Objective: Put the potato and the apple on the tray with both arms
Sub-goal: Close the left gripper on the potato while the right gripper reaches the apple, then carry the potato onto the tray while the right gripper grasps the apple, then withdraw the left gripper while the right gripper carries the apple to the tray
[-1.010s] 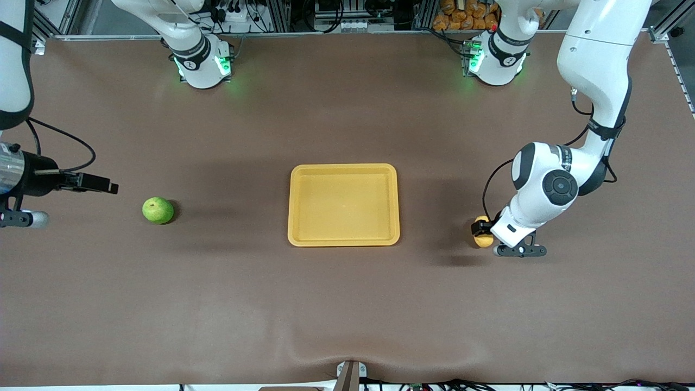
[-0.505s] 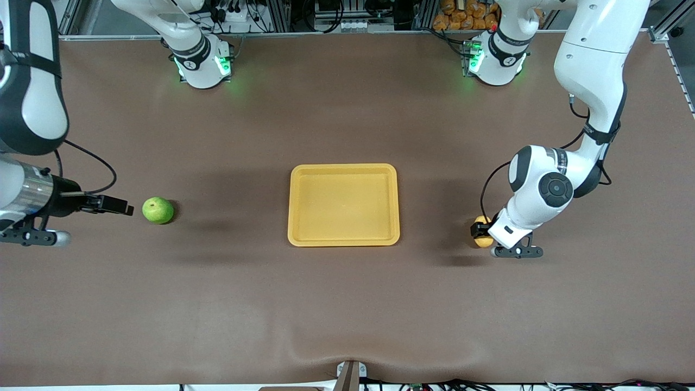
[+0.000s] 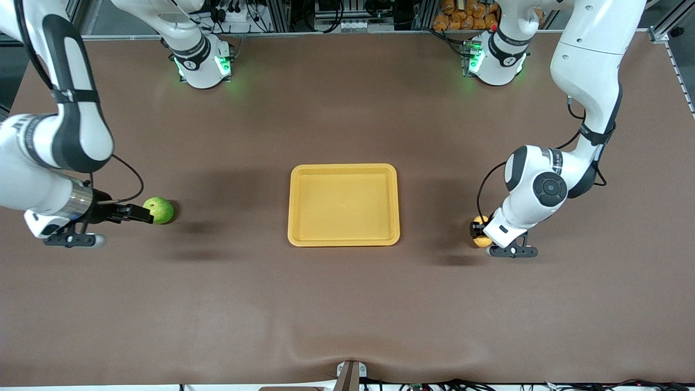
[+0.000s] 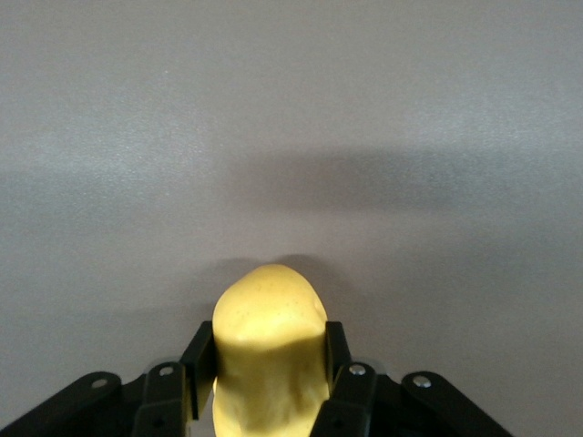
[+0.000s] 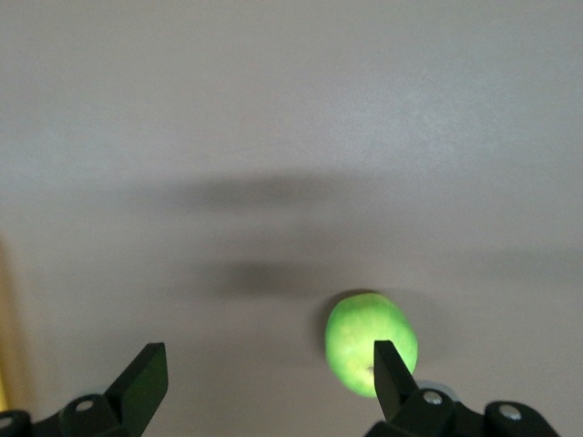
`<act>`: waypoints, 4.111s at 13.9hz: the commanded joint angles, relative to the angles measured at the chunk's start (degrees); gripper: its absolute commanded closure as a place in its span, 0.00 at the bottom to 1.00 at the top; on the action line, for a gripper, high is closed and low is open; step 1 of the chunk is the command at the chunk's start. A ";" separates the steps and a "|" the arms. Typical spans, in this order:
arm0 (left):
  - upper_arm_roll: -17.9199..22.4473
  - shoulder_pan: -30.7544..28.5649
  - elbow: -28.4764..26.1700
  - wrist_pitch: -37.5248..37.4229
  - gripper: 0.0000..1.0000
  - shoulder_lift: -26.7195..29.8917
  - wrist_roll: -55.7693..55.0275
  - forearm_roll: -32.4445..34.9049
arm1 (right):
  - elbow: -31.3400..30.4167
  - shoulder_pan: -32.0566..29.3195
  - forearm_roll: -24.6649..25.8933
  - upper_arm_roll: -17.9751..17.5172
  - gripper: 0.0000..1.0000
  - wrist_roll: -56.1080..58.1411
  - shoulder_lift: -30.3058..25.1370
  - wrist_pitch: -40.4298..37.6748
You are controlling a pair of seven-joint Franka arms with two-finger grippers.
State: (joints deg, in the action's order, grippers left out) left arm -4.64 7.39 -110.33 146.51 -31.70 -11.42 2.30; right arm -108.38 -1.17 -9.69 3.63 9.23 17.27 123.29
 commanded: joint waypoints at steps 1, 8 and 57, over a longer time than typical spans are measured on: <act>0.24 1.13 -0.23 0.53 1.00 0.76 -0.53 -0.19 | -10.15 -1.90 0.28 -0.21 0.00 8.05 -2.42 9.73; 0.24 5.61 3.97 -5.25 1.00 1.90 -0.88 -0.19 | -14.32 -4.27 0.19 -0.29 0.00 20.90 2.23 16.63; 0.60 10.38 23.24 -44.81 0.00 14.98 -20.23 4.73 | -7.99 12.14 -0.51 -22.88 1.00 52.91 8.21 34.19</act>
State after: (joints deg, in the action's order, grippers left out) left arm -3.44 20.46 -84.87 104.31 -21.13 -34.55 6.16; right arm -116.83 8.80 -9.92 -19.39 62.56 23.61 154.38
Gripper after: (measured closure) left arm 0.000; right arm 0.189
